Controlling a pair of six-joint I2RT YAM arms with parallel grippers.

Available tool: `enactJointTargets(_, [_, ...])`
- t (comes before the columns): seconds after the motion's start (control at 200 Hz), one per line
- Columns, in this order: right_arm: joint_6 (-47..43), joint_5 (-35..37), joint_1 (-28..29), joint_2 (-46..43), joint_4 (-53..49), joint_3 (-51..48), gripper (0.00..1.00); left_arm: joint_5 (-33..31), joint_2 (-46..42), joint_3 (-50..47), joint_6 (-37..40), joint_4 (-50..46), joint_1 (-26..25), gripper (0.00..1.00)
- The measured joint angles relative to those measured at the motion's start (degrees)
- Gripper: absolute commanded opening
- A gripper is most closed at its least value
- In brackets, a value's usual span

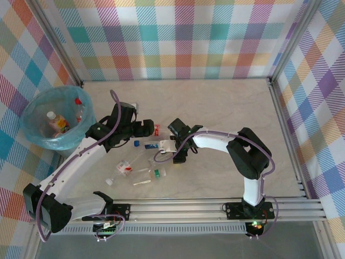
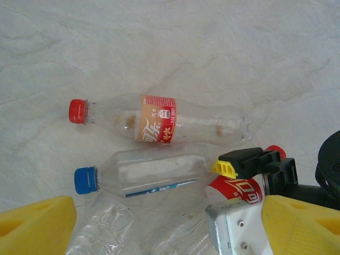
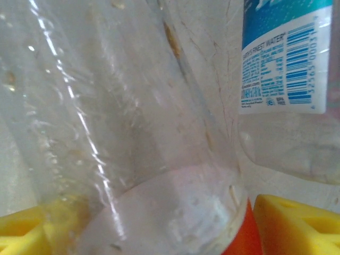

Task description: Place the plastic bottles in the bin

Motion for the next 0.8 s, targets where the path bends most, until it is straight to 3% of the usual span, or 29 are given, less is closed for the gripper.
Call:
enactJointTargets(0.355, [0.7,1.7,0.0,-2.8,-3.7,-0.5,0.6,0.0,-0.1,2.3,1.4,-1.1,0.0,0.9])
enactJointTargets(0.595, [3.5,2.0,-0.1,-12.7,-5.7,-4.0,0.59,2.3,-1.5,5.4,2.1,-1.1,0.0,0.9])
enactJointTargets(0.8, [11.3,0.5,-0.5,-23.5,-5.9,-8.6,0.59,6.5,-6.0,6.7,2.3,1.3,0.0,0.93])
